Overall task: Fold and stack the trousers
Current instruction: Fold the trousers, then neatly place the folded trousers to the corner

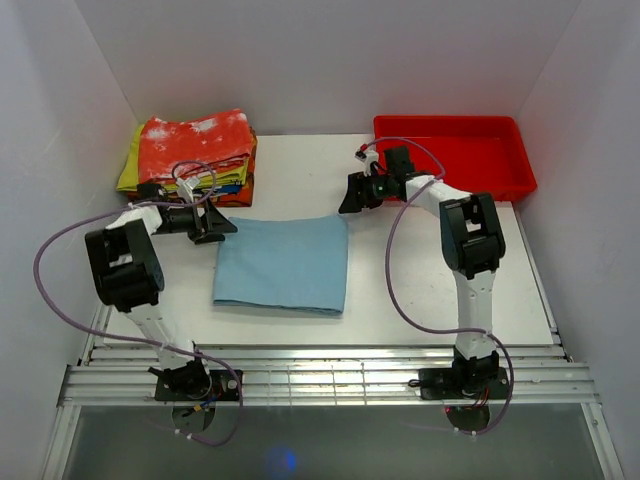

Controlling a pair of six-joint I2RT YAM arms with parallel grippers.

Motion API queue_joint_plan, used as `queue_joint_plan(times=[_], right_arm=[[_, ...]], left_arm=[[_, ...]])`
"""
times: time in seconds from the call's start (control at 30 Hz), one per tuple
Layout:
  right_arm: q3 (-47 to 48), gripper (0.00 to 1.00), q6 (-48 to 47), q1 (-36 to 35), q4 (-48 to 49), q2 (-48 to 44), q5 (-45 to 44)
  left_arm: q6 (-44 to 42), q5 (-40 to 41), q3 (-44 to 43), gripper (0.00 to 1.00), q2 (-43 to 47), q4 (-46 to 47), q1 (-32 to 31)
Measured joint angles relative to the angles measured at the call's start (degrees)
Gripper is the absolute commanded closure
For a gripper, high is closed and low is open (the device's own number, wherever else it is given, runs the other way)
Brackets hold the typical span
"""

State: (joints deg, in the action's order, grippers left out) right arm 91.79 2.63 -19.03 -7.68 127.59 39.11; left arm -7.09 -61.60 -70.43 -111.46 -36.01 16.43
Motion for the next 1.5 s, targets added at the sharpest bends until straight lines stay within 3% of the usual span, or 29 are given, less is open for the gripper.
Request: queue_joint_plan(times=[0.17, 0.3, 0.47, 0.67, 0.87, 1.27, 1.5], right_arm=[[0.2, 0.14, -6.7, -2.5, -6.4, -10.1, -5.8], [0.2, 0.14, -14.7, -14.4, -7.8, -20.4, -13.7], [-1.7, 0.15, -24.4, -39.5, -5.6, -25.0, -24.3], [-2.3, 0.19, -30.0, -51.1, -3.5, -15.5, -35.6], [-6.3, 0.18, -33.1, -54.6, -0.9, -9.5, -41.2], [-14.4, 0.17, -36.1, -55.6, 12.5, -9.0, -50.9], [-15.9, 0.09, -36.3, -55.5, 9.9, -11.6, -52.2]], left_arm=[[2.5, 3.7, 3.5, 0.02, 20.0, 2.5, 5.4], [4.6, 3.4, 2.7, 0.02, 30.7, 4.0, 16.8], [4.3, -0.1, 3.6, 0.02, 31.1, -3.0, 24.4], [2.7, -5.8, 7.6, 0.02, 28.0, -12.5, 31.0], [1.7, -6.5, 9.0, 0.02, 28.0, -15.3, 33.6], [3.3, -6.2, 19.3, 0.02, 29.0, -12.9, 33.8], [6.8, -7.0, 22.8, 0.02, 30.1, -9.4, 33.8]])
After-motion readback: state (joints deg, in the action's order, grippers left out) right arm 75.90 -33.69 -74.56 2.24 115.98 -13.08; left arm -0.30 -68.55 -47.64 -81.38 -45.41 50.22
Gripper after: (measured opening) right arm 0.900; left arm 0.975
